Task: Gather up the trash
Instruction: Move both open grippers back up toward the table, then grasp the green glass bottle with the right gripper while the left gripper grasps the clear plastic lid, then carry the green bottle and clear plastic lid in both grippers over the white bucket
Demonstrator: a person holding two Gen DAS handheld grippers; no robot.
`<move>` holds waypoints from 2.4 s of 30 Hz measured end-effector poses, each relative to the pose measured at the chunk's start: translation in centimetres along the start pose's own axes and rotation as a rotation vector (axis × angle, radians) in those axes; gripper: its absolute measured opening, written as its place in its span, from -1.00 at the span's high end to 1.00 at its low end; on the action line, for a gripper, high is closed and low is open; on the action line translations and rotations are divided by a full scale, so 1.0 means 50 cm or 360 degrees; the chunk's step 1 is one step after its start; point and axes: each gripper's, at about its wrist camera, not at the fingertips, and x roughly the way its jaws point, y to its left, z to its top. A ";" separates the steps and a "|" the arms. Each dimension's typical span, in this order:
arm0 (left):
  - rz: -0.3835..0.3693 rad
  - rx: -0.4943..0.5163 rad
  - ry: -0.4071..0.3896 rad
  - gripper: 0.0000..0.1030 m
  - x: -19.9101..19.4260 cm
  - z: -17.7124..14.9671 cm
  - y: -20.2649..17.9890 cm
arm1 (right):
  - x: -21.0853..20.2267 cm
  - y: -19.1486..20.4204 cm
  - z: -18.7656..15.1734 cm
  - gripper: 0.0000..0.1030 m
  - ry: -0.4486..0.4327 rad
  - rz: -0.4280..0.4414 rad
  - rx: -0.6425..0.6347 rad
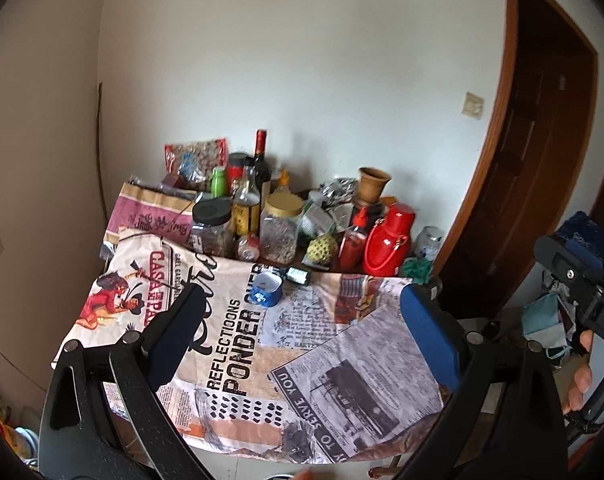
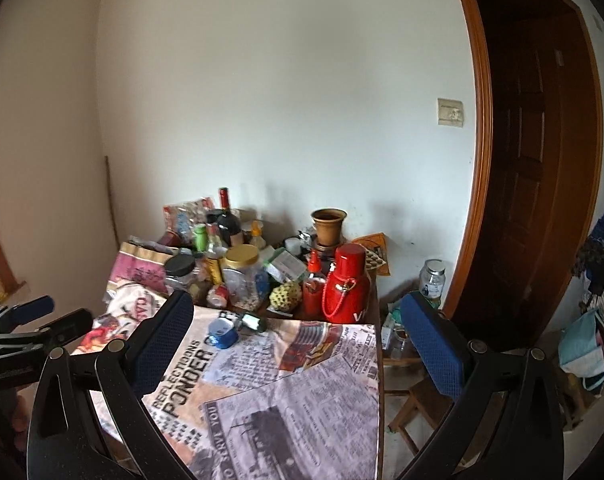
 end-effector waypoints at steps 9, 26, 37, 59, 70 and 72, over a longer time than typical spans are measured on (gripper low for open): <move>0.0063 -0.0009 0.0124 -0.91 0.160 0.043 0.087 | 0.186 0.024 0.008 -1.00 0.0158 -0.0109 0.0019; -0.0128 0.0212 0.0781 -0.91 0.633 -0.002 0.180 | 0.548 0.073 -0.084 -0.99 0.0804 -0.0042 0.0178; -0.0217 0.0353 0.1017 -0.77 0.845 -0.081 0.138 | 0.669 0.064 -0.142 -0.84 0.0981 0.0000 0.0143; -0.0200 0.0118 0.1027 -0.19 0.801 -0.063 0.309 | 0.927 0.199 -0.211 -0.49 0.1339 0.0135 -0.0089; -0.0168 0.0117 0.0883 -0.18 0.726 -0.012 0.304 | 0.921 0.183 -0.224 -0.20 0.1317 0.0124 0.0078; -0.0170 0.0136 0.0853 -0.18 0.712 -0.006 0.288 | 0.886 0.182 -0.208 -0.20 0.1258 0.0145 0.0059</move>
